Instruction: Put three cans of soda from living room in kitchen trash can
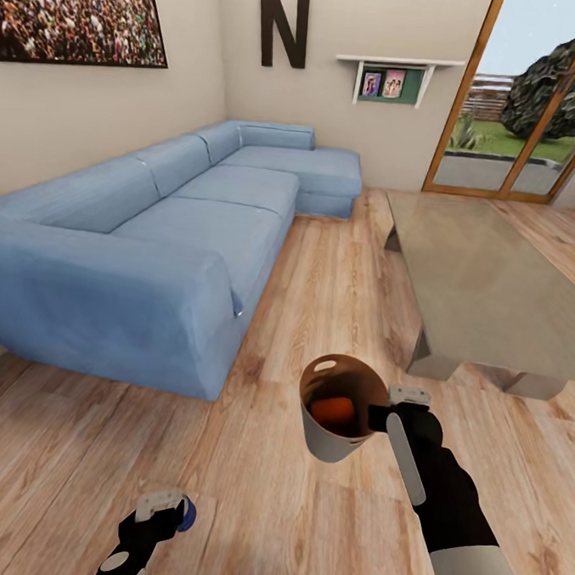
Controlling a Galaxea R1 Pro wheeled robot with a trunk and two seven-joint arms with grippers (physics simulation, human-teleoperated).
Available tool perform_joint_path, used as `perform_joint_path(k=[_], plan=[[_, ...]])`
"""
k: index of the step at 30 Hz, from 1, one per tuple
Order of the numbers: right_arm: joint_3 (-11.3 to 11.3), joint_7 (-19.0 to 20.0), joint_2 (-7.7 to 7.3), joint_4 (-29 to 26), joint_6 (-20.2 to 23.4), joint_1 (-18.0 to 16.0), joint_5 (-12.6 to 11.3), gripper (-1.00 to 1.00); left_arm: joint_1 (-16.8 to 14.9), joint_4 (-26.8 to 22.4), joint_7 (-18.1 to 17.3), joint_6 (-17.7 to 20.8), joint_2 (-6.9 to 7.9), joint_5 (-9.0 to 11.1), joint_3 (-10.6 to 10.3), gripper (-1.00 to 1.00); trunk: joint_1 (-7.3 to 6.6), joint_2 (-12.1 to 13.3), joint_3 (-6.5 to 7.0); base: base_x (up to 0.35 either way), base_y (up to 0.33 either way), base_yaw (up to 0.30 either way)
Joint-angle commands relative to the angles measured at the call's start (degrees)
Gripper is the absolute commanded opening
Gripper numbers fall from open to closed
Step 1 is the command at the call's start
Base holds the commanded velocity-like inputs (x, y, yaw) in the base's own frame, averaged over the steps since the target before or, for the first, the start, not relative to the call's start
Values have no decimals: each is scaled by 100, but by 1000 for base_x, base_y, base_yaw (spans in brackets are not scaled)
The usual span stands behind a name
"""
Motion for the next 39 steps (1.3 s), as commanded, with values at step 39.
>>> perform_joint_path(k=[39], plan=[[0, 6, 0, -261, -12, -2, 8, -100, 0, 0, -4, 0, 0, -4, 0, 100, 0, 0, -156, 28, 0, 0]])
